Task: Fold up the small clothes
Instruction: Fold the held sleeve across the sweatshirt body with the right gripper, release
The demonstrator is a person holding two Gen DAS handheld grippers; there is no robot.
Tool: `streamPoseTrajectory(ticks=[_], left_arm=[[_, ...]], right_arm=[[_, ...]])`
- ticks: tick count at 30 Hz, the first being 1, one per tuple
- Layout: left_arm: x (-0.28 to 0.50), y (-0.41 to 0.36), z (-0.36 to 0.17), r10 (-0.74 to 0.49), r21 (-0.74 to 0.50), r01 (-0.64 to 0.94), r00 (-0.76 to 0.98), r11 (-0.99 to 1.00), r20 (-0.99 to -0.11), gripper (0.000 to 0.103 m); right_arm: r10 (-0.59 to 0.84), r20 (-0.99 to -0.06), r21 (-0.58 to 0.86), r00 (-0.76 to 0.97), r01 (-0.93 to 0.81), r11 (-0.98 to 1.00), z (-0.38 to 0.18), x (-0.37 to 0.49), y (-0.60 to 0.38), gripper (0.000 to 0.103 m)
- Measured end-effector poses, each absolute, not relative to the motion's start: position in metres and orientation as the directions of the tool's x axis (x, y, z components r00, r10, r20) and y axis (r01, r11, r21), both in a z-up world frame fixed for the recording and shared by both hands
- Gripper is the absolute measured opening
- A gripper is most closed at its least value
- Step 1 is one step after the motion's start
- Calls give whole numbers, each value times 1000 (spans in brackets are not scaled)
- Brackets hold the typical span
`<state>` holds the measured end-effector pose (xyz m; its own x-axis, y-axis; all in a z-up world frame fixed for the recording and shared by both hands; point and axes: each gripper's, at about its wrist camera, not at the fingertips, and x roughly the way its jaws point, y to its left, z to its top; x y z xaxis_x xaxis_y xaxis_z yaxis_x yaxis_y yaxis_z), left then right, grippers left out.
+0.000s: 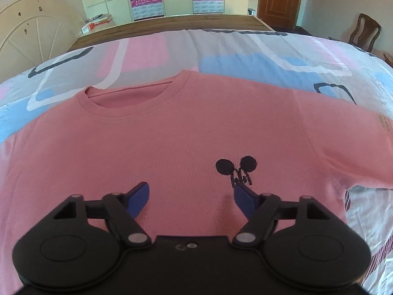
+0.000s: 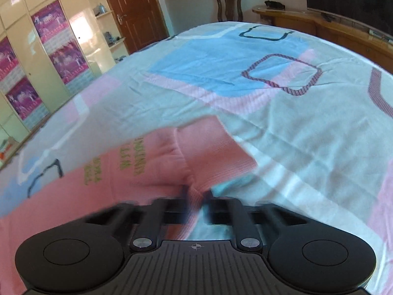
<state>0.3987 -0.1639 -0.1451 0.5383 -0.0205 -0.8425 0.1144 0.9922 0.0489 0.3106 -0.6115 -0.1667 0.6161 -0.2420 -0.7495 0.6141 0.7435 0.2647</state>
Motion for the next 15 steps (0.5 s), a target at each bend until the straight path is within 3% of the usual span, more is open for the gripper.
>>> streamPoseTrajectory(ticks=[8,14,15], left_arm=[[404,-138,-138,-33,4,69,537,998,-843,64],[407,-99,-121,8,1,-13,570,1000,-821,65],[406,-91,-118,18,4,-27,574,1000,-819,69]], right_arm=[[-197,-654,254,730,458,852,-129,336,-560,9],[1,-573,256,820,179,950,-88,363,-450,9],[39,-566,257,824,131,957,-84,367,-428,9]])
